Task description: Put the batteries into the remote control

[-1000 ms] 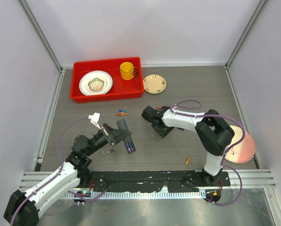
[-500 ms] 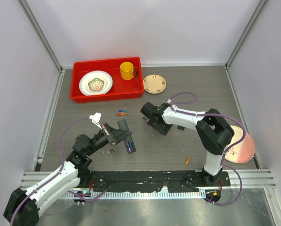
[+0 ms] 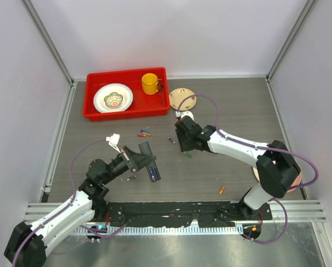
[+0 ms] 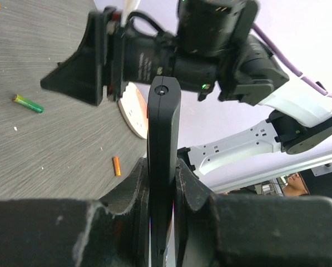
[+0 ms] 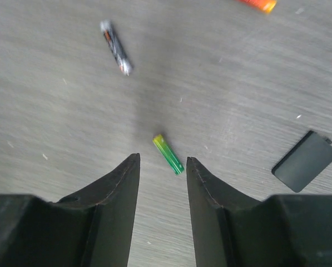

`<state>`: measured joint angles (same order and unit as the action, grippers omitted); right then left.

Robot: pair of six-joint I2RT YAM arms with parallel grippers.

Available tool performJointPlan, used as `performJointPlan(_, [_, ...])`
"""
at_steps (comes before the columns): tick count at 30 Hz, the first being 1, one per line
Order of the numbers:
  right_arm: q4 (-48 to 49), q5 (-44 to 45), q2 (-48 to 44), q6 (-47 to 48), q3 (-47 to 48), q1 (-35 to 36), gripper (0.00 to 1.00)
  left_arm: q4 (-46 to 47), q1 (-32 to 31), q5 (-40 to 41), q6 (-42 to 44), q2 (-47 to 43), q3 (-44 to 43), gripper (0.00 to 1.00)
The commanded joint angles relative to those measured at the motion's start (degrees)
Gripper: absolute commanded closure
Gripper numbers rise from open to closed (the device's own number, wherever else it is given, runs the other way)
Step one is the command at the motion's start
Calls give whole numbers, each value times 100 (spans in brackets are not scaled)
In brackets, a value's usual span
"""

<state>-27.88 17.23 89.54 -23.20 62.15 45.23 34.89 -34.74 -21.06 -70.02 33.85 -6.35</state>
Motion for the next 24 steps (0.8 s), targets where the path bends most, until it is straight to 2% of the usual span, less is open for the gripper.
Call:
performJointPlan(1, [396,-896,37,1318,-379,-15,55,334,38,-109,50,17,-7,100])
performJointPlan(10, [301,-976,520,1538,-256,-85,52,404,38,-197,32,114,-42,100])
performJointPlan(20, [309,-1020,714,1494,-423,-287,54,421,38,-162,58,131,-15,100])
performJointPlan(24, [309,-1178,776,1459,-388,-348,59,474,38,-197,50,193,-42,100])
